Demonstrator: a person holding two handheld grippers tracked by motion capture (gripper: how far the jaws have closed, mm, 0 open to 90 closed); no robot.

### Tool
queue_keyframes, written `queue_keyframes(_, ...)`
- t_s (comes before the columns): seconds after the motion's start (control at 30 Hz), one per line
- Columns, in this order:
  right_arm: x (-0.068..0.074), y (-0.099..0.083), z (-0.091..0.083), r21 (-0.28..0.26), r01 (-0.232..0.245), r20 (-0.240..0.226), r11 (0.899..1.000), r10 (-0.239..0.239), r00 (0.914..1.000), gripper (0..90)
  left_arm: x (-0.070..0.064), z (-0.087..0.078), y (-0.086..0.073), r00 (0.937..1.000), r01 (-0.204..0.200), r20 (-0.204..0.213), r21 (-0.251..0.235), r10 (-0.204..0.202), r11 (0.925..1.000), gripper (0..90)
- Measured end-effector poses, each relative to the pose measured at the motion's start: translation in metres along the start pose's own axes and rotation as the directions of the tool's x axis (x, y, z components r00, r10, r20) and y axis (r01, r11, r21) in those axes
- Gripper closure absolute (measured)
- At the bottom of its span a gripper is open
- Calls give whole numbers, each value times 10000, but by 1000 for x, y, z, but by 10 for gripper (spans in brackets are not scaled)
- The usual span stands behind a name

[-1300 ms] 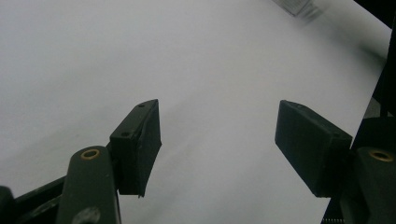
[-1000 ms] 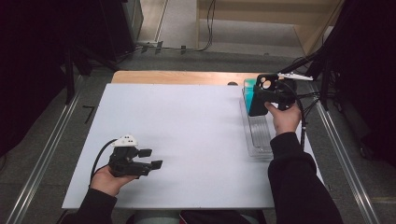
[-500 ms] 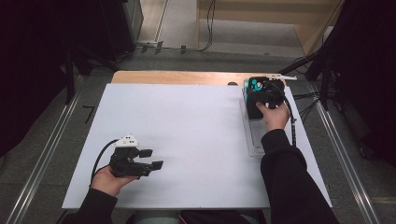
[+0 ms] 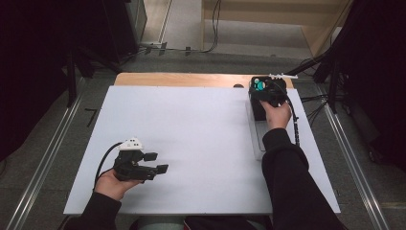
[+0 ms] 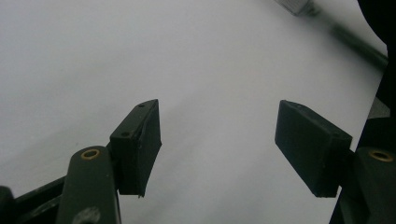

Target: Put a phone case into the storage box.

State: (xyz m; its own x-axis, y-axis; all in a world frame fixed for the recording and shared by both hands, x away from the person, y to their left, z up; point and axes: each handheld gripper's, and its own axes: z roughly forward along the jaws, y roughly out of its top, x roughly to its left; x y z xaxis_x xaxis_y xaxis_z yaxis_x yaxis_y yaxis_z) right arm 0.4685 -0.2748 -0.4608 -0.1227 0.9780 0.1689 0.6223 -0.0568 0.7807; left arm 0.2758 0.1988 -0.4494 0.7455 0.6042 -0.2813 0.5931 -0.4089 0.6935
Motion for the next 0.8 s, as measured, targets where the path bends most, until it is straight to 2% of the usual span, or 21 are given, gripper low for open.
queue_keyframes(0.07,-1,-1,1,-1,-39,-109,10000,39,9999,73,0,0,0,10000,-27,-15,24,27,10000,314)
queue_keyframes(0.13,-2,-1,1,13,-140,-191,9999,140,9997,0,1,-1,0,10000,-6,-74,113,7,9999,314)
queue_keyframes(0.2,-3,-1,0,63,-173,-433,9998,175,9989,0,2,-1,0,10000,59,-70,38,-59,10000,313)
queue_keyframes(0.33,-2,2,-10,121,81,-486,9999,-75,9988,0,3,-1,0,9999,48,-91,14,-47,10000,314)
queue_keyframes(0.43,-1,5,-25,217,-125,-751,9997,141,9971,0,4,-1,1,10000,78,-58,42,-78,10000,314)
queue_keyframes(0.5,2,4,-37,217,-410,-1218,9989,433,9916,0,4,0,1,10000,82,-30,47,-82,10000,313)
queue_keyframes(0.53,3,3,-42,240,-411,-1500,9989,443,9877,0,4,0,1,10000,59,-8,108,-59,9999,313)
queue_keyframes(0.57,5,2,-47,285,-408,-1586,9988,448,9863,0,4,0,1,10000,56,-17,127,-56,9999,313)
queue_keyframes(0.73,18,-4,-68,398,100,-2252,9992,-8,9743,0,3,1,3,9999,-26,119,169,24,9999,313)
queue_keyframes(0.8,25,-6,-74,444,269,-2284,9987,-161,9734,0,3,-1,4,9999,-26,126,112,24,9999,313)
